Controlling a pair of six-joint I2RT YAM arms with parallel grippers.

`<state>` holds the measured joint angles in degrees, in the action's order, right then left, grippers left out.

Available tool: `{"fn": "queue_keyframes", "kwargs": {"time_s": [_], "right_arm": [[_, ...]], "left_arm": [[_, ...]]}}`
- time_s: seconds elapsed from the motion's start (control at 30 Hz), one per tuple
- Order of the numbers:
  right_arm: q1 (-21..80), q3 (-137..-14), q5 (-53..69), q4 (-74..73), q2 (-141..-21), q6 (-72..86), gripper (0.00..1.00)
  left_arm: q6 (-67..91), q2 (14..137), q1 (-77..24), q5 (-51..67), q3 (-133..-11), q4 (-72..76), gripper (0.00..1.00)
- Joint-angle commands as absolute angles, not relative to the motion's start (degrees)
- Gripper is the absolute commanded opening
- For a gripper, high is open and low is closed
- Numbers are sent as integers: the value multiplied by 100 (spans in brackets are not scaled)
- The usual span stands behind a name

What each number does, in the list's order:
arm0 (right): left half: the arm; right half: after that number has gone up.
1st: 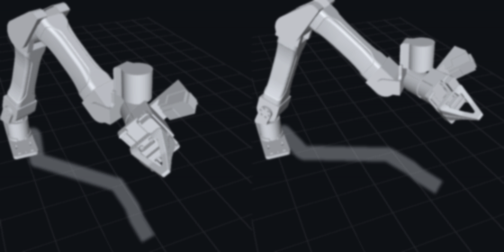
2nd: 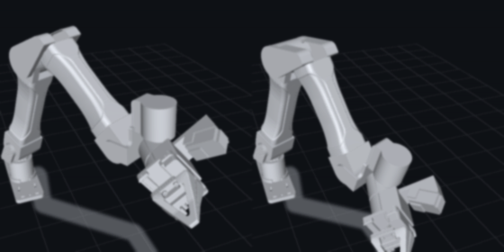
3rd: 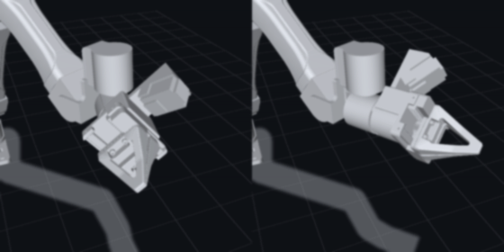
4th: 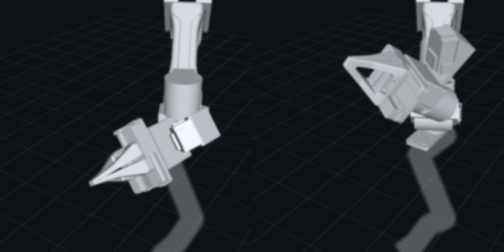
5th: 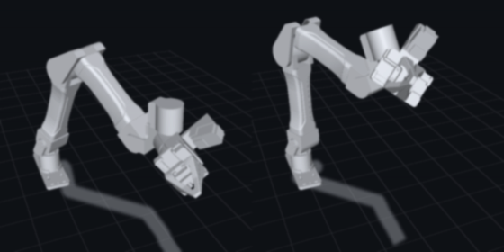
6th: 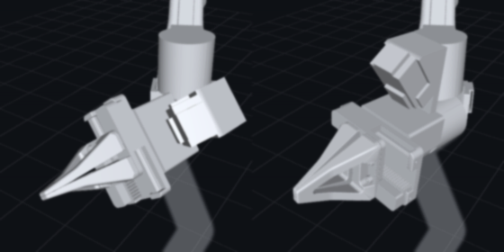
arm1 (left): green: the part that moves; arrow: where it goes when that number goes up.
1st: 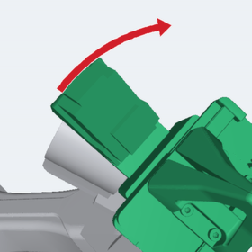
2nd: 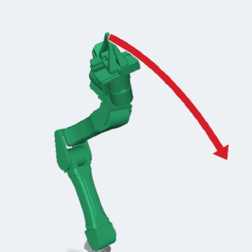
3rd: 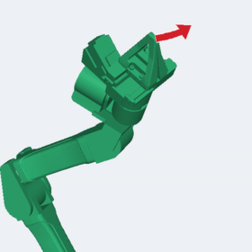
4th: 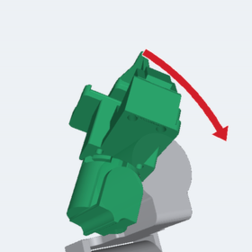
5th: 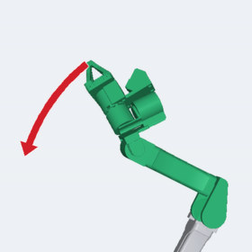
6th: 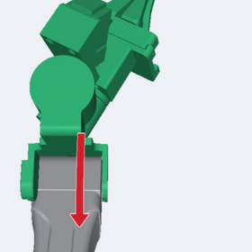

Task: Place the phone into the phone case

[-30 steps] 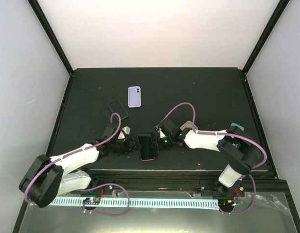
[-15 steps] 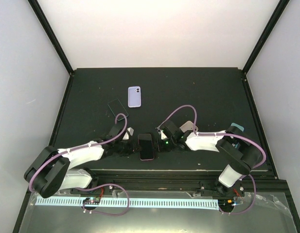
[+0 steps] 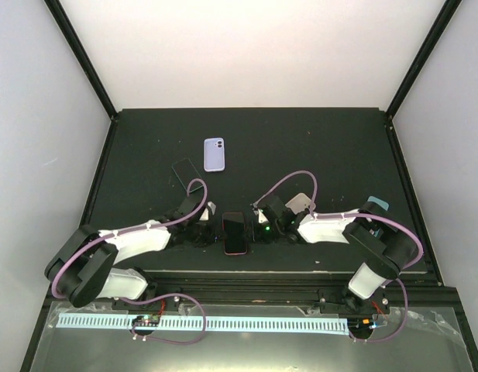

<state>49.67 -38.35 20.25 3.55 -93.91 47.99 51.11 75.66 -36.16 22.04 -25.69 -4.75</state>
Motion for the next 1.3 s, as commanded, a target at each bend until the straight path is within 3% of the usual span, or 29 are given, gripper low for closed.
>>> {"fn": "queue_keyframes", "kwargs": {"time_s": [0.0,0.23,0.47,0.77,1.0,1.27], "right_arm": [[5017,-3687,2077,983,-9497,5061,20],[5014,-3250,2232,1756,-9273,5621,18],[5014,-3078,2329,1995,-8986,6007,22],[4963,-3316,1640,414,-8605,5281,34],[4960,-3127,2040,656,-8739,5261,30],[4978,-3076,2254,829,-8876,5333,25]], "left_arm": [[5145,7583,-3731,2046,-2754,-356,14],[5495,7618,-3812,2193,-2549,183,12],[5729,7465,-3942,2184,-2638,216,11],[5499,7014,-3929,1631,-2745,-747,22],[5535,7011,-3950,1920,-2510,-730,34],[5815,7058,-4057,2144,-2239,-328,35]]}}
